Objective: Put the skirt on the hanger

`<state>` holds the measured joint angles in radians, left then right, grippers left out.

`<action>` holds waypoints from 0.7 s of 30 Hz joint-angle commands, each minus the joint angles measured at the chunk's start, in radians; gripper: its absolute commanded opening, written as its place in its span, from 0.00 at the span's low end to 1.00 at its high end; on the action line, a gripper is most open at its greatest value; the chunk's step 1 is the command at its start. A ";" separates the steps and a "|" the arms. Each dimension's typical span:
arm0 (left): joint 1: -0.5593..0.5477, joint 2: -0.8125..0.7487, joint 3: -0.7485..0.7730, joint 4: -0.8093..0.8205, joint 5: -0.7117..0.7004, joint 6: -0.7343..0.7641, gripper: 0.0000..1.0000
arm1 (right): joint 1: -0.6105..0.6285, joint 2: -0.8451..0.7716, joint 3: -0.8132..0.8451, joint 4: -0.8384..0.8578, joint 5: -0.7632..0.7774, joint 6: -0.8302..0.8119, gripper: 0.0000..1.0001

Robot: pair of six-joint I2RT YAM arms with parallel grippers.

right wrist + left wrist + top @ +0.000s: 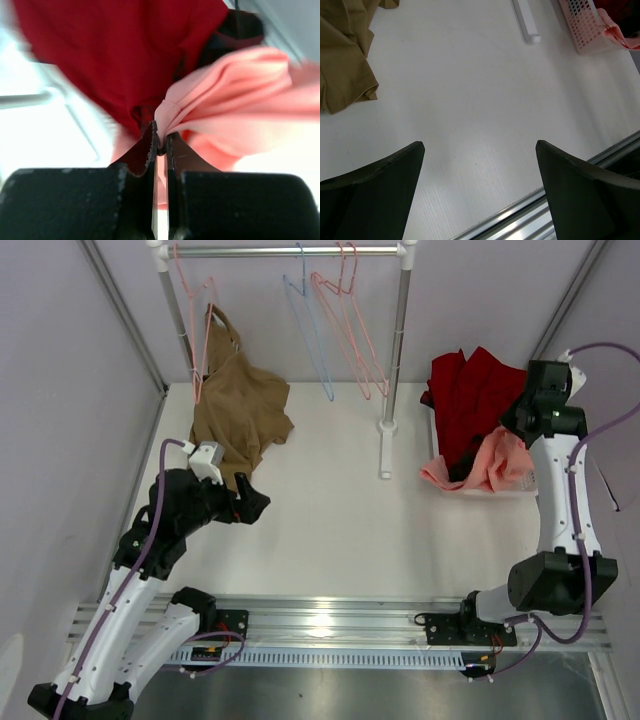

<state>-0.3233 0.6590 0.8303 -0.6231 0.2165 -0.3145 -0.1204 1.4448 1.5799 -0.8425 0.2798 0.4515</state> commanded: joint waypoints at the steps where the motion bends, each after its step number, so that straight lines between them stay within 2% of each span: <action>1: -0.005 0.002 0.027 0.023 0.014 -0.009 0.99 | 0.077 -0.086 0.185 -0.013 0.002 -0.002 0.00; 3: -0.005 0.002 0.030 0.022 0.012 -0.009 0.99 | 0.117 -0.092 0.271 -0.050 0.019 0.001 0.00; 4: -0.005 0.002 0.035 0.020 0.012 -0.009 0.99 | 0.196 -0.095 0.294 -0.069 0.033 0.001 0.00; 13: -0.005 0.013 0.066 0.016 0.017 -0.008 0.99 | 0.594 -0.101 0.457 -0.124 0.162 0.000 0.00; 17: -0.005 0.024 0.063 0.034 0.032 -0.021 0.99 | 0.735 -0.058 0.544 -0.150 0.213 -0.016 0.00; 21: -0.005 0.048 0.061 0.078 0.087 -0.046 0.99 | 0.817 -0.008 0.649 -0.168 0.274 -0.054 0.00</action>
<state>-0.3233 0.6937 0.8555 -0.6064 0.2443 -0.3290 0.6521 1.4326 2.1132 -1.0985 0.4763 0.4343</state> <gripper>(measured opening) 0.994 0.052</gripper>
